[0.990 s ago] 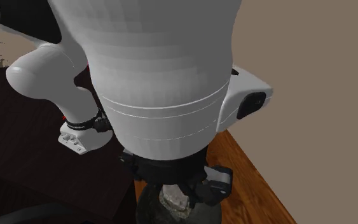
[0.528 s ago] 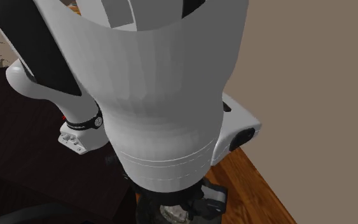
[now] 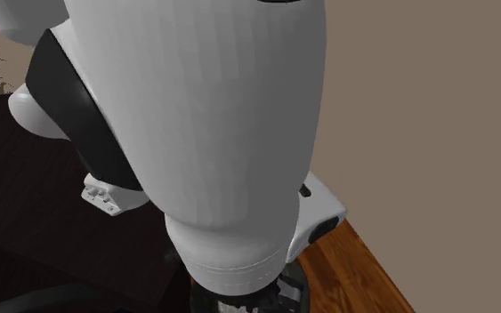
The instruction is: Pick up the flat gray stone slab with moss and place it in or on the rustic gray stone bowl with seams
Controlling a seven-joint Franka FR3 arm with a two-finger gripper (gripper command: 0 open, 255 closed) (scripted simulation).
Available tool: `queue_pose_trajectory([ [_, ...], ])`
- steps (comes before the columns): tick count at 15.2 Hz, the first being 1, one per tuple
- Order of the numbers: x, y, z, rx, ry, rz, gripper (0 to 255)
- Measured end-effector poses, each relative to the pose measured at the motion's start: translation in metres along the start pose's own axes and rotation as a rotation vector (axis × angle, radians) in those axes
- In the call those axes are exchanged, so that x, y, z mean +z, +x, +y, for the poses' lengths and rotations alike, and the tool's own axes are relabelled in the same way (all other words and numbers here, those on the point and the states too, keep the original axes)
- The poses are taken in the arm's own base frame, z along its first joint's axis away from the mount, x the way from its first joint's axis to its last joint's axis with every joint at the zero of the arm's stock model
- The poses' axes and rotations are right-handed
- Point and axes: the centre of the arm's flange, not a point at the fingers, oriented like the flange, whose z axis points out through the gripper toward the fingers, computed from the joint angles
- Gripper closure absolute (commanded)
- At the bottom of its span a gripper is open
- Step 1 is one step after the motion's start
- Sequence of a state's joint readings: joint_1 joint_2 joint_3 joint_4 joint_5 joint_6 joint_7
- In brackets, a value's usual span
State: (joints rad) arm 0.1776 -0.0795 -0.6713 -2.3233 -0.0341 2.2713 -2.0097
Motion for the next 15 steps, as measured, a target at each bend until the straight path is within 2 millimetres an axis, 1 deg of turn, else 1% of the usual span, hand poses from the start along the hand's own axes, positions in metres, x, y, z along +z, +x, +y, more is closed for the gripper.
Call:
queue_pose_trajectory([
  [3,0.008,0.001,0.000,0.000,0.000,0.000,255],
  [4,0.008,0.001,0.000,0.000,0.000,0.000,0],
  [5,0.008,0.001,0.000,0.000,0.000,0.000,0],
  [6,0.007,0.002,-0.005,-0.040,-0.015,0.019,0],
  [7,0.006,0.007,-0.015,-0.165,-0.039,0.049,0],
  [9,0.002,0.005,-0.031,-0.427,-0.088,0.104,0],
  [10,0.005,0.007,-0.036,-0.491,-0.101,0.114,0],
  [12,0.013,0.009,-0.038,-0.541,-0.111,0.122,0],
  [15,0.028,0.011,-0.038,-0.557,-0.114,0.124,0],
])
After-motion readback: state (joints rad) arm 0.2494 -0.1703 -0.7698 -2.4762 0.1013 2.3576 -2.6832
